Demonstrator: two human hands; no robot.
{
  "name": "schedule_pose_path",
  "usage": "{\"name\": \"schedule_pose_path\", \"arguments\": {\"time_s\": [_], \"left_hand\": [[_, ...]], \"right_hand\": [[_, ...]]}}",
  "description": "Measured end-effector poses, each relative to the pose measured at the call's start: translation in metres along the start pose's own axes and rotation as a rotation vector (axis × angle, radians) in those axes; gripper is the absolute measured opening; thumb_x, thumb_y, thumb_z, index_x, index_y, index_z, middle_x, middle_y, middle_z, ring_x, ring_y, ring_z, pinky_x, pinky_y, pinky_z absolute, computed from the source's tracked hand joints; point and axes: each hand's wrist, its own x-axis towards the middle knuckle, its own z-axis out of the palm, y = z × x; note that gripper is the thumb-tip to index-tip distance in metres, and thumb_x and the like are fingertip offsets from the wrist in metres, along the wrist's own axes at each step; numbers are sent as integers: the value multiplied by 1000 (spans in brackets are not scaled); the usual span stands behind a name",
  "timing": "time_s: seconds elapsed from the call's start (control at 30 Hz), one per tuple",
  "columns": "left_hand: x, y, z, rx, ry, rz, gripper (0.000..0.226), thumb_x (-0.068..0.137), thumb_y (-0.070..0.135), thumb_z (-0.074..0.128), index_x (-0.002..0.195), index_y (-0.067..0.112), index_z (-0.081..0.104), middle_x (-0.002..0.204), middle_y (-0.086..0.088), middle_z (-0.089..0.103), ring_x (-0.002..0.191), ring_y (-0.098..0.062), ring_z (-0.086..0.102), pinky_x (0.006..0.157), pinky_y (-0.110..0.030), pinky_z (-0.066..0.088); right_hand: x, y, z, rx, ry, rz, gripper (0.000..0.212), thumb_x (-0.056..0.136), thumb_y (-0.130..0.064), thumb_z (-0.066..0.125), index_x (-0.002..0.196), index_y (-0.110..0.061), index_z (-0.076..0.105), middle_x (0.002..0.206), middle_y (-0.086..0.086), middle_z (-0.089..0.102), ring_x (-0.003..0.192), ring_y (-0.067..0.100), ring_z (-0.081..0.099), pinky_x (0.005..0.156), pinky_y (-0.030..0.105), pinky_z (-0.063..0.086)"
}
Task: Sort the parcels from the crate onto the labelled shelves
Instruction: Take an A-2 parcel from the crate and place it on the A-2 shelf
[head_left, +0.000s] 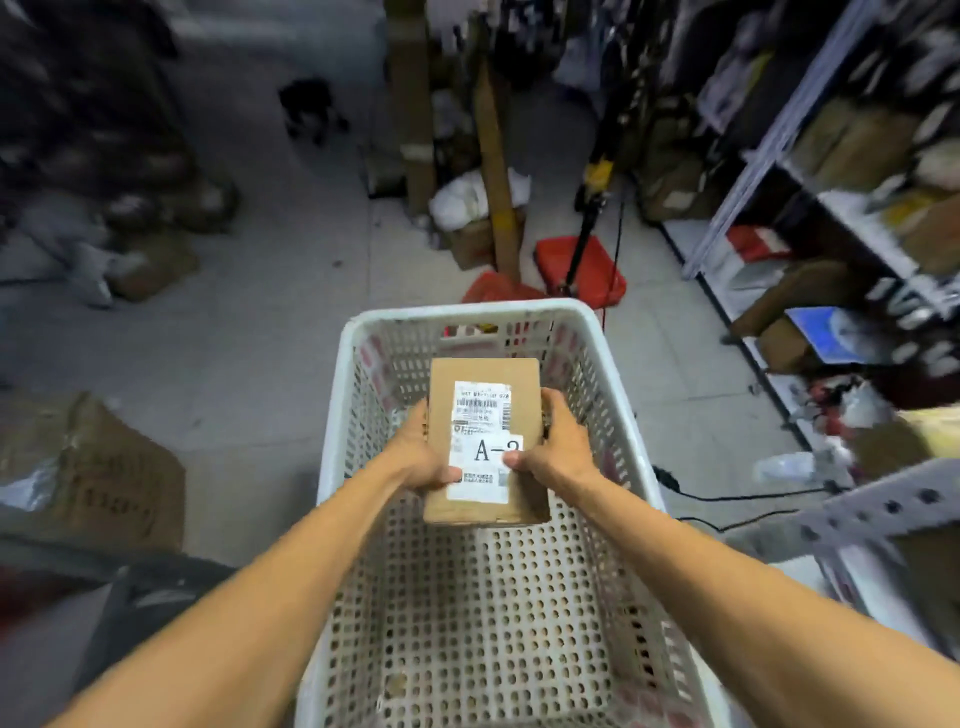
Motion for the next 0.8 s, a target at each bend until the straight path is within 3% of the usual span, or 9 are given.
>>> {"name": "schedule_pose_path", "arguments": {"time_s": [0.1,0.2,0.33,0.4,0.6,0.73,0.8], "left_hand": [[-42,36,-33,-40,31,113,97,71,-11,70,149,16,19,141,-12,46,127,-28,46,107,-47,39],[-86,70,-61,-112,42,226,91,74,-10,68,148,18,23,138,-10,50,121,-25,50,101,-44,45],[-141,107,-90,-164,97,406,91,74,-11,68,148,20,24,130,-10,54,109,-22,55,86,-36,52],[-165,122,-101,-179,98,495,91,73,-11,69,147,22,26,129,-10,54,110,-23,55,90,-38,51],[-238,157,-121,-191,25,616,100,74,-13,69,151,27,20,133,-7,53,112,-23,57,90,-42,53],[-276,169,-118,-197,-22,675,105,72,-12,73,152,26,16,141,-7,48,107,-18,56,64,-17,55],[-296,172,-113,-210,-40,694,108,70,-12,74,152,24,14,142,-11,46,107,-21,56,60,-15,55]], "right_hand": [[-35,-54,-17,-5,74,-87,90,64,-1,78,139,-17,30,118,8,61,109,24,57,95,38,48],[-70,-104,-35,-12,130,-172,77,63,-2,77,130,-16,42,115,8,61,108,26,58,90,41,51],[-119,-164,-56,11,220,-274,75,62,-4,79,125,-20,42,107,-2,62,98,15,59,75,20,50],[-140,-186,-64,-11,269,-313,73,61,-6,80,119,-23,40,101,-7,61,96,15,59,79,26,49],[-207,-229,-88,-35,398,-359,79,58,-8,83,123,-14,38,111,2,63,101,19,60,90,34,48],[-251,-242,-105,-14,439,-356,99,61,-6,83,139,-1,22,120,12,60,113,26,57,98,44,46],[-273,-245,-115,-40,468,-377,87,61,-6,83,131,-1,32,116,10,62,110,24,58,92,37,49]]}}
